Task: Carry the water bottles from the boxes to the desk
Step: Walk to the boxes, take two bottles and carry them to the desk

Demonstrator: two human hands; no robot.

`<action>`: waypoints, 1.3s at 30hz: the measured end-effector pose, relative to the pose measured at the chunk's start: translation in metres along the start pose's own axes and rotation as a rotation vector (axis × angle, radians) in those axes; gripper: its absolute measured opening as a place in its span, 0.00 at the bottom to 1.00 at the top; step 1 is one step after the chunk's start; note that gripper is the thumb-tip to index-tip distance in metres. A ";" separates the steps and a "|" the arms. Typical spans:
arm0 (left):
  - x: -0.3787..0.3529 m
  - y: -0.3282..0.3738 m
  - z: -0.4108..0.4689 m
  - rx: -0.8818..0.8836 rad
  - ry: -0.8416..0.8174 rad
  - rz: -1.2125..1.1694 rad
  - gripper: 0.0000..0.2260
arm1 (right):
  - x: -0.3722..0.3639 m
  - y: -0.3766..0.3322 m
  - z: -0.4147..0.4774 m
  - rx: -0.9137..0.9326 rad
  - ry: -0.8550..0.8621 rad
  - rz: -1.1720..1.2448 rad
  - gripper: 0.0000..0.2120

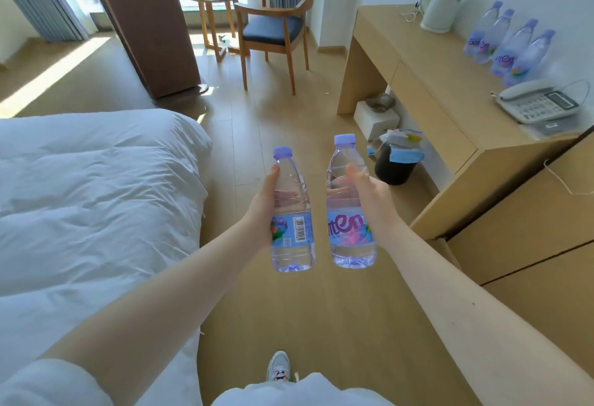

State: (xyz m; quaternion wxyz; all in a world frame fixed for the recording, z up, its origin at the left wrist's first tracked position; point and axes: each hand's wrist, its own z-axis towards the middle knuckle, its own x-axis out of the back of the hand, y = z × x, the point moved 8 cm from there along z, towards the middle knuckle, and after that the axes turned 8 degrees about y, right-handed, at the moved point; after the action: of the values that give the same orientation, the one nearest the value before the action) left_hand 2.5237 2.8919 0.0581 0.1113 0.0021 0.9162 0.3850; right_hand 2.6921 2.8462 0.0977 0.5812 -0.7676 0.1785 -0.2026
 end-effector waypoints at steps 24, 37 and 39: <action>-0.125 0.139 0.180 0.016 -0.015 0.067 0.35 | 0.016 -0.056 0.248 -0.012 0.009 0.100 0.24; -0.243 0.173 0.280 0.070 0.023 0.165 0.38 | 0.092 -0.070 0.381 -0.039 0.053 0.168 0.17; -0.254 0.176 0.294 0.063 0.020 0.211 0.40 | 0.100 -0.072 0.392 -0.029 0.071 0.180 0.17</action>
State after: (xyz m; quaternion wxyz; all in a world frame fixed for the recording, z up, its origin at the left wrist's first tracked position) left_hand 2.8175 3.2004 0.0338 0.0607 0.0981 0.9235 0.3658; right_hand 2.9835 3.1359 0.0821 0.5793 -0.7491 0.2703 -0.1738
